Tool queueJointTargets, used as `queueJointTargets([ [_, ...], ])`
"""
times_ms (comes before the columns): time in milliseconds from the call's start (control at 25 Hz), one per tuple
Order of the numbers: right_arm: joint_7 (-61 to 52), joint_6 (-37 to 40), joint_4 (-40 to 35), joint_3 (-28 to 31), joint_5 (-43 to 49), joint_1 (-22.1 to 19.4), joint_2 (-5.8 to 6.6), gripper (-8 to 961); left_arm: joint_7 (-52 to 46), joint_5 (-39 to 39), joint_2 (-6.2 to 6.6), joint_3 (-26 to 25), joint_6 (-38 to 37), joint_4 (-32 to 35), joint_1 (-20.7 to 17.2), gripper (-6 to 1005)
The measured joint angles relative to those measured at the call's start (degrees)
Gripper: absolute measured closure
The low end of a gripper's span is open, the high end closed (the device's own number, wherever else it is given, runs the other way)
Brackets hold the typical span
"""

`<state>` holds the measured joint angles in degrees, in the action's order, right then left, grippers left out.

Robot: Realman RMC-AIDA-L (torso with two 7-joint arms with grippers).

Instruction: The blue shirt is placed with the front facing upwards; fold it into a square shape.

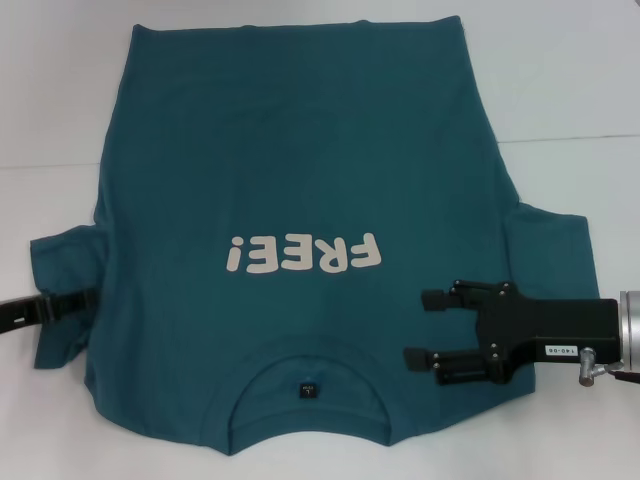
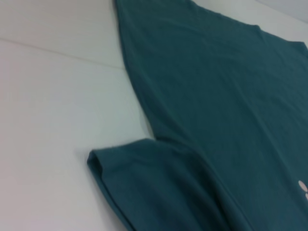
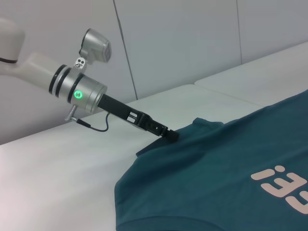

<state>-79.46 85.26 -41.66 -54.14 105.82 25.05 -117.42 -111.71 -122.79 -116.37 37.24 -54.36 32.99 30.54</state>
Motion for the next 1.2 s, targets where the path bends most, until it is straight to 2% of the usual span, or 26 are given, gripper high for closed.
queueJointTargets([
  [160,-0.03,0.0,0.0,0.0,0.0,0.0,0.0,34,0.12,0.02,0.28,-0.08,0.21,0.29,0.28,158],
  [400,-0.11,-0.01,0.0,0.0,0.0,0.0,0.0,34,0.12,0.07,0.42,-1.03,0.47,0.78,0.33,378],
  [600,-0.15,-0.01,0.0,0.0,0.0,0.0,0.0,34,1.0,-0.09,0.52,-0.74,0.55,0.5,0.85,625],
  [720,-0.16,-0.01,0.0,0.0,0.0,0.0,0.0,34,1.5,-0.23,0.52,-0.57,0.57,0.18,1.06,859],
  [1200,-0.42,-0.01,0.0,0.0,0.0,0.0,0.01,33,2.18,-0.01,0.22,-0.55,-0.92,2.66,1.0,970],
])
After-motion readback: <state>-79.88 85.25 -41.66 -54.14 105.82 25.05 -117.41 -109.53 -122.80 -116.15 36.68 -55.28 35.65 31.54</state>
